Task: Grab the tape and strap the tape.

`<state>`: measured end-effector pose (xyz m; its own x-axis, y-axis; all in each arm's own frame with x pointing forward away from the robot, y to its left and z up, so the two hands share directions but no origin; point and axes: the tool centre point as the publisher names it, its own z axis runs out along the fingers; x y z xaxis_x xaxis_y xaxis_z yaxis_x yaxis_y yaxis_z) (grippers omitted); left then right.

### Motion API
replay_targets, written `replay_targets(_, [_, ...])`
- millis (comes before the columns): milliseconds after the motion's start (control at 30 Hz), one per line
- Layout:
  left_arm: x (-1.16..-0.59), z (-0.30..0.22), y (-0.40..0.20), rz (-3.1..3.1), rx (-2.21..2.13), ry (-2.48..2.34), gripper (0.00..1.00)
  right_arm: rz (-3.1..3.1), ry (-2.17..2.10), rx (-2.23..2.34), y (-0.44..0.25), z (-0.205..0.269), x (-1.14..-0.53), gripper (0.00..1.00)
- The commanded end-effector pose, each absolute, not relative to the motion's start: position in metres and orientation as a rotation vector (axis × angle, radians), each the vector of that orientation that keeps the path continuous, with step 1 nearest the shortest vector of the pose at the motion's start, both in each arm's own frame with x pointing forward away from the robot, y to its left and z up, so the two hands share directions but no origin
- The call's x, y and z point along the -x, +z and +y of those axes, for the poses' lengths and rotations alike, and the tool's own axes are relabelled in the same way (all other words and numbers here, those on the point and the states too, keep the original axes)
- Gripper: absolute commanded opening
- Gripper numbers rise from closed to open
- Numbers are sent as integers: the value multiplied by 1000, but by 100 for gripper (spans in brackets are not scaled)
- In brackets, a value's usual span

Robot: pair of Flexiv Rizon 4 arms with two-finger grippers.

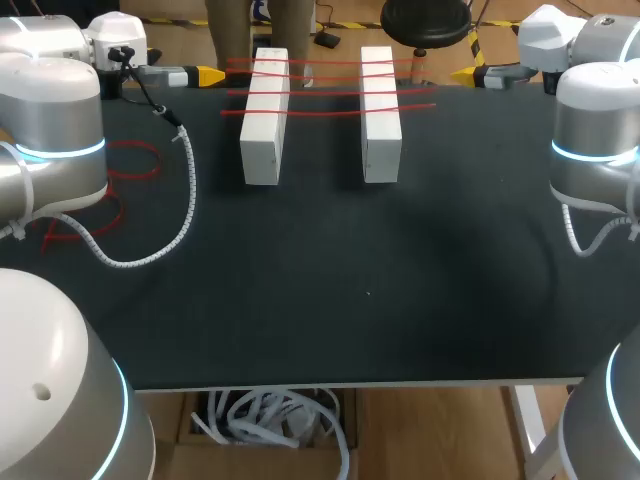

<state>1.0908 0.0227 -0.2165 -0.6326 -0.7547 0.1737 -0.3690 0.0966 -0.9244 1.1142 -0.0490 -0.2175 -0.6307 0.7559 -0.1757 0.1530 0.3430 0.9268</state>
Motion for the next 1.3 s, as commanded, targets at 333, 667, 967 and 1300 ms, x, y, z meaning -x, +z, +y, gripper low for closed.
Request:
replay_targets(333, [-1091, 22, -218, 2030, 1104, -1552, 100, 2008, 1292, -792, -217, -49, -1114, 100])
replay_targets(667, [-1092, 33, -230, 2127, 885, -1583, 100, 2008, 1292, -792, -217, -49, -1114, 100])
replay_targets(967, [-1092, 41, -246, 2254, 648, -1725, 100, 2008, 1292, -792, -217, -49, -1114, 100])
replay_targets(1300, [-1093, 34, -256, 2249, 609, -1758, 42, 2008, 1292, -792, -217, -49, -1114, 100])
